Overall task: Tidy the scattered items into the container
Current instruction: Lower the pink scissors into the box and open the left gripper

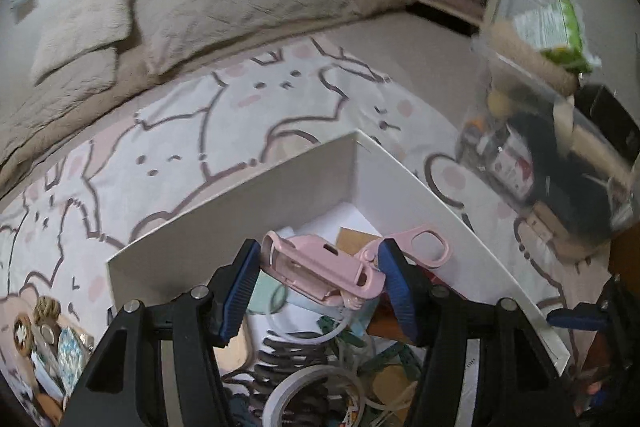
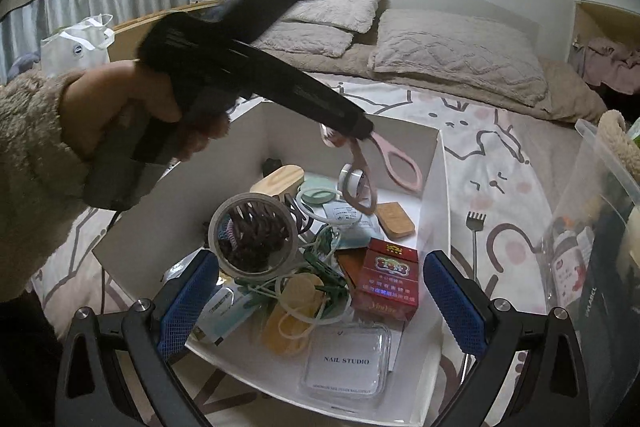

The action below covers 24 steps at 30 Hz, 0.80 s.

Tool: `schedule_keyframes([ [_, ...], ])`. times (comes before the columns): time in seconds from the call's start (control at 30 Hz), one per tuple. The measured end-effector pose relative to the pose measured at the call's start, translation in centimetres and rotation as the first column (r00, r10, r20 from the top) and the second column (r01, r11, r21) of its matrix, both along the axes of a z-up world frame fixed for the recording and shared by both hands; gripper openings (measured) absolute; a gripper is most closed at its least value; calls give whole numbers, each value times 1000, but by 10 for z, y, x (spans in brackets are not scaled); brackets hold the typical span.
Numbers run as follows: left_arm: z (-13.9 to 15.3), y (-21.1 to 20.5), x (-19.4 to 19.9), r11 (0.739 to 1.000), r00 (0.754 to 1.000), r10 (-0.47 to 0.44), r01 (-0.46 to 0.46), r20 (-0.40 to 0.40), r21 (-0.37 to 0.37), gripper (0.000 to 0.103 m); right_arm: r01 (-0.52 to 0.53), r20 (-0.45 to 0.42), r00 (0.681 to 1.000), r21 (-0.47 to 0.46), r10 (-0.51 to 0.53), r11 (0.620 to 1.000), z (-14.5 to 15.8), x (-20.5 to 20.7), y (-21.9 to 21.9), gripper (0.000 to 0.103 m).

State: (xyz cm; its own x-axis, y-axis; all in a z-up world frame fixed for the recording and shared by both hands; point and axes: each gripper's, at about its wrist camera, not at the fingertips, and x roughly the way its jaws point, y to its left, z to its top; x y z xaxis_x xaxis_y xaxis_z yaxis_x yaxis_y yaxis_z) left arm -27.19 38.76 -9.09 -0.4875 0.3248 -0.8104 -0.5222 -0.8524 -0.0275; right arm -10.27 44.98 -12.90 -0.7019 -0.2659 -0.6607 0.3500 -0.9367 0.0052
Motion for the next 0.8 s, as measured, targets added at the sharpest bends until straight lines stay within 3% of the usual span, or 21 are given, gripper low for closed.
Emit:
schedule_keyframes([
  [0.2, -19, 28, -13, 996, 998, -53, 55, 30, -69, 61, 29, 17, 999, -11, -29, 1000, -2, -3, 10, 102],
  [0.37, -34, 50, -26, 979, 995, -97, 95, -6, -182, 61, 39, 10, 999, -35, -38, 999, 4, -3, 16, 102],
  [0.53, -42, 60, -35, 965, 989, -142, 132, -30, -228, 62, 43, 18, 999, -56, -42, 997, 5, -4, 18, 102],
  [0.57, -43, 61, -37, 965, 989, -144, 132, -37, -225, 66, 43, 20, 999, -59, -42, 997, 5, -4, 18, 102],
  [0.63, -41, 61, -42, 969, 990, -124, 108, -61, -221, 95, 41, 23, 999, -62, -40, 997, 5, -3, 19, 102],
  [0.8, -36, 56, -48, 979, 994, -86, 73, -62, -191, 98, 42, 27, 999, -73, -40, 996, 6, -3, 21, 102],
])
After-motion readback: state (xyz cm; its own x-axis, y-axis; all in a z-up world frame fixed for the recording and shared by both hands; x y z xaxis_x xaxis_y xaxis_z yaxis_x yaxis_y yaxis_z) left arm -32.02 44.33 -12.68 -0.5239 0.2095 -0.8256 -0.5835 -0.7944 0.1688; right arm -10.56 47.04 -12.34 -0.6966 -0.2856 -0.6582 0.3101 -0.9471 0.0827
